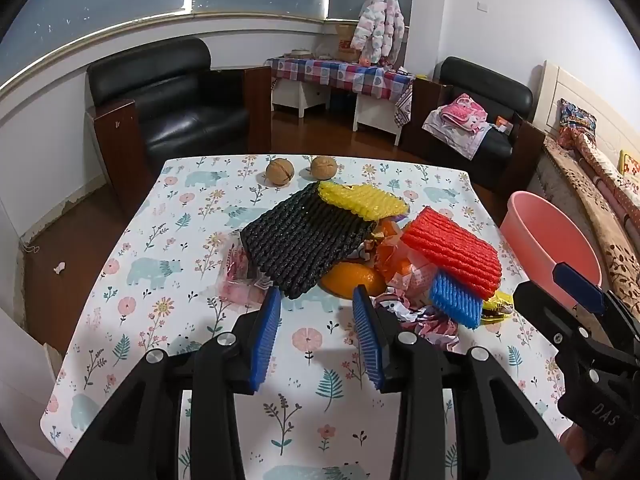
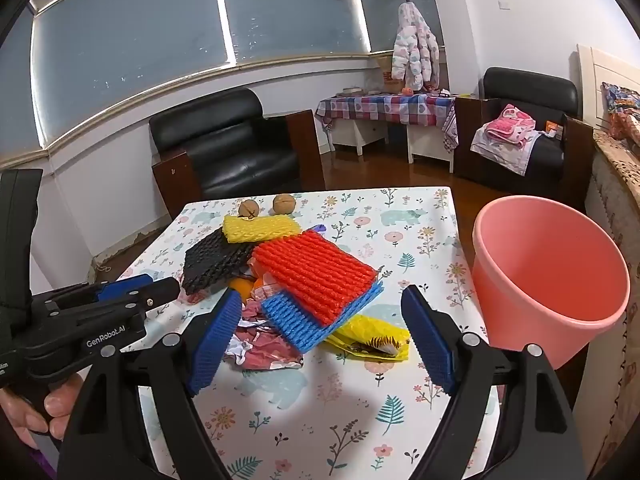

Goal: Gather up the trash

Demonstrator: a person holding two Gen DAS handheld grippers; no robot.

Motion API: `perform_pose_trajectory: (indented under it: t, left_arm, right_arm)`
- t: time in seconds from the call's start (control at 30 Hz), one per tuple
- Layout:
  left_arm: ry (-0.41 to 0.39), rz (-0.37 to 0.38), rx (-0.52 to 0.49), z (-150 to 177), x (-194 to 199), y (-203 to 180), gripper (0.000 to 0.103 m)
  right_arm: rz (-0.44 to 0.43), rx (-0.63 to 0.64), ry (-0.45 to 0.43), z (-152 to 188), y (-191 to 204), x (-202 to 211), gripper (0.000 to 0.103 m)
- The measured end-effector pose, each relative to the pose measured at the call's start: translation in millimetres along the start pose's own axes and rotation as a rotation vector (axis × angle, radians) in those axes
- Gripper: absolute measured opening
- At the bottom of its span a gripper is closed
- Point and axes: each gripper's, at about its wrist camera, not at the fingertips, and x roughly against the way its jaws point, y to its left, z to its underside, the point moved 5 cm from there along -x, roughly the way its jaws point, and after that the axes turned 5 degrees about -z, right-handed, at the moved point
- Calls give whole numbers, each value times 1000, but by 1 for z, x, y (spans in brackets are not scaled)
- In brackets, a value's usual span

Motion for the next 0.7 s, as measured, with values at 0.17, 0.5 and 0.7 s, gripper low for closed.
perform_pose_trajectory:
  t: [0.17, 0.5, 0.7]
  left_arm:
    - [9, 0, -1, 0, 0, 0, 37]
    - [6, 0, 0, 0, 0, 0, 37]
    - [7, 1, 1, 0, 0, 0, 37]
  right_arm:
    - [-2, -2, -10, -1, 0, 2, 82]
    - [6, -7, -17, -3, -4, 6, 82]
    - [6, -7, -15, -4, -4, 6, 82]
